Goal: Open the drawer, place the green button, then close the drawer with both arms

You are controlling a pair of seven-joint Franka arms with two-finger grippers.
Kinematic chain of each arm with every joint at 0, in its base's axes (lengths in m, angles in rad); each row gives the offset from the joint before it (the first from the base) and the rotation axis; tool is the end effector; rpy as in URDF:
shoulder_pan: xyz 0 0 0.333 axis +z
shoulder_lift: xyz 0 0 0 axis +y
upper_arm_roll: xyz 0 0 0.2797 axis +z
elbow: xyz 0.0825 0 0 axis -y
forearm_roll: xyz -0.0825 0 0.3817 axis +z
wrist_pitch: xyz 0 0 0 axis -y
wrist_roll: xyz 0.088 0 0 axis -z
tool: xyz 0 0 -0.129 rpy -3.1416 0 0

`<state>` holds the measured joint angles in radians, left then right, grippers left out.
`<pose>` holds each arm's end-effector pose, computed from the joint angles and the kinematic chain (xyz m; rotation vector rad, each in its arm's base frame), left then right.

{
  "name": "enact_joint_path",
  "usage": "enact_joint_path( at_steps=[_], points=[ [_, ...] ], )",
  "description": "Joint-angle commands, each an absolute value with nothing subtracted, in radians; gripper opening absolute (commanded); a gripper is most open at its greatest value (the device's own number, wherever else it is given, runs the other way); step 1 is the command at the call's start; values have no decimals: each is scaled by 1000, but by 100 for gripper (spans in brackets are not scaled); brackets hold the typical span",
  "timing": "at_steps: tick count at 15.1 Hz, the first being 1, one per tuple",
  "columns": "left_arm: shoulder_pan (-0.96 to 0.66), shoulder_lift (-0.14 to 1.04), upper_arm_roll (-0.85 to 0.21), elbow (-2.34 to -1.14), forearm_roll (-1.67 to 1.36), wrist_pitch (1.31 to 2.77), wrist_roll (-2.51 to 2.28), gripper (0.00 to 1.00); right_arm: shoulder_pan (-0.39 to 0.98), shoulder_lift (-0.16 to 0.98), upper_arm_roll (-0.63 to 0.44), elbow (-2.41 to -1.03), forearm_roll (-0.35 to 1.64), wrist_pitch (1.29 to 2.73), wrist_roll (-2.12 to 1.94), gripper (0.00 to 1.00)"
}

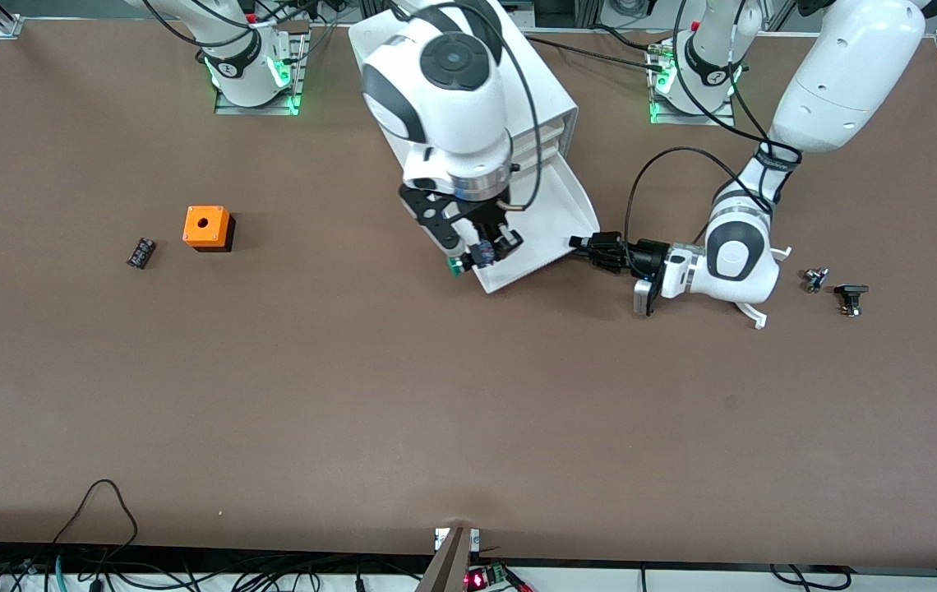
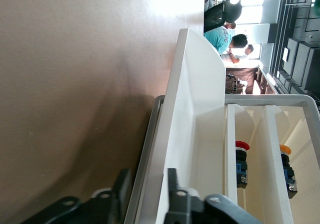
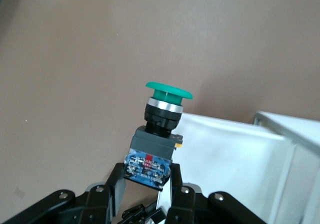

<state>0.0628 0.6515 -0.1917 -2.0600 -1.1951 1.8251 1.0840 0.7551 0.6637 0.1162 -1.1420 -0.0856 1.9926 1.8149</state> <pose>0.4732 -0.1681 0.0873 1.8322 -0.2746 -0.2321 0.4969 0.5458 0.3856 -2.6318 1.3491 -0.0816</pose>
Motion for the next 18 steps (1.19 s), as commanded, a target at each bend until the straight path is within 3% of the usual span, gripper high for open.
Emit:
enact_joint_path(
  at_steps=[1,6,11,16,17,18],
  points=[
    [97,637,-190,-2028,-1149,1769,1023,100,804,725,104,-1104,-121,2043,1907,0],
    [144,592,-190,-1872,-932,1610,709,100,862,787,104,-1108,-152,2062,1989,0],
    [153,565,-192,-1634,-669,1427,360,100,882,859,104,-1111,-167,2137,2010,0],
    [149,546,-209,-1471,-488,1338,115,100,894,896,104,-1111,-169,2177,2010,1],
    [146,539,-209,-1454,-471,1330,92,100,893,896,104,-1111,-169,2178,2006,20],
    [144,526,-209,-1444,-460,1324,72,100,891,896,103,-1109,-169,2181,2005,64]
  ],
)
